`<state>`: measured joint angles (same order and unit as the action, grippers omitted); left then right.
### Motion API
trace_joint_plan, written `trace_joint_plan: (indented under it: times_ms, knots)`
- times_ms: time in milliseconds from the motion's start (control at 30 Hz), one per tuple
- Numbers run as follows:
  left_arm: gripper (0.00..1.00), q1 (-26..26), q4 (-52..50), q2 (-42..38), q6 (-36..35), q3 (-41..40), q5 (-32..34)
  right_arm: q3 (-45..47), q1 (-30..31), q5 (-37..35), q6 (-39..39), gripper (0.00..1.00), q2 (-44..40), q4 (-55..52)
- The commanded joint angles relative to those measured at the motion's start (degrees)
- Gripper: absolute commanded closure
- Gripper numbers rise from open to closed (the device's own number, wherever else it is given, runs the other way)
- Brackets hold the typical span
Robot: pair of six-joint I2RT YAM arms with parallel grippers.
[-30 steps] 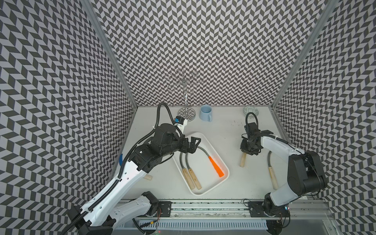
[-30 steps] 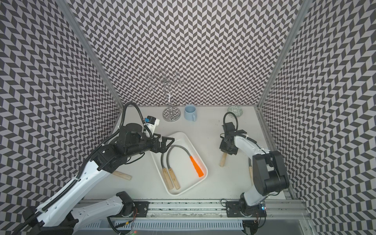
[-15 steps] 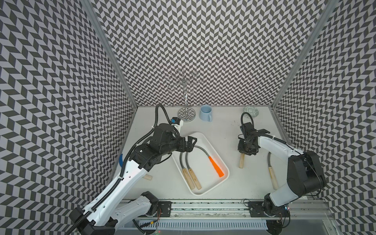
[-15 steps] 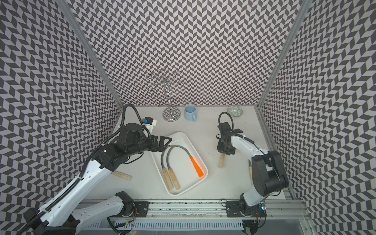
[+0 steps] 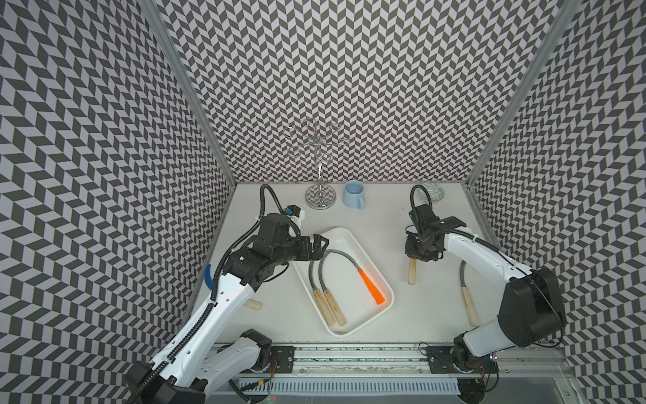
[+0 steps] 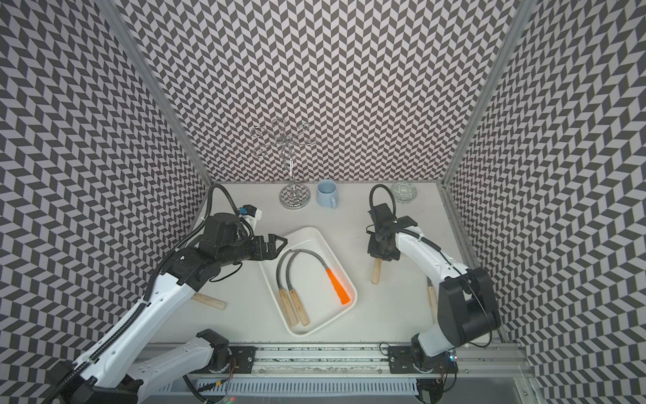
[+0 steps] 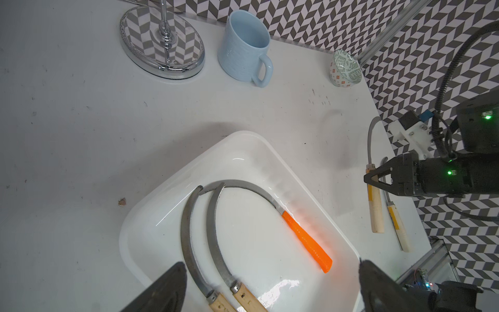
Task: Put small sickles into storage boxes
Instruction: Pick up the sickle at the center of the board, then place the sickle in the storage box.
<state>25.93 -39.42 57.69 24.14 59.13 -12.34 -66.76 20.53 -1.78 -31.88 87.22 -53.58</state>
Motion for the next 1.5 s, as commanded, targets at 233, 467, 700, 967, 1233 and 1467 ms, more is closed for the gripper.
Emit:
trace_joint_plan:
  times_ms: [233, 467, 700, 967, 1233, 1467]
  knots:
    - [0.00, -1.3, 1.2, -0.1, 2.6, -2.8, -2.5, -3.9, 4.1, -0.1, 1.1, 0.81, -4.3, -2.9]
    - [0.01, -2.9, 0.9, 0.1, 4.7, -4.8, -4.0, -7.3, 9.7, -2.0, 2.1, 0.81, -3.8, -3.9]
    - [0.00, -3.9, 1.5, -1.3, 7.4, -7.0, -5.8, -11.6, 16.6, -4.3, 3.0, 0.81, -1.7, -6.0]
    - [0.00, -4.3, 1.1, -2.6, 9.0, -7.4, -5.5, -14.7, 23.1, -6.0, 3.2, 0.81, 1.1, -6.8]
    - [0.00, -5.1, 1.9, -5.0, 10.6, -8.9, -7.9, -16.2, 27.0, -4.3, 3.3, 0.80, 3.0, -5.8]
    - [0.01, -6.7, 3.3, -7.6, 12.5, -11.3, -11.0, -16.8, 29.8, -2.1, 3.7, 0.80, 4.6, -4.6]
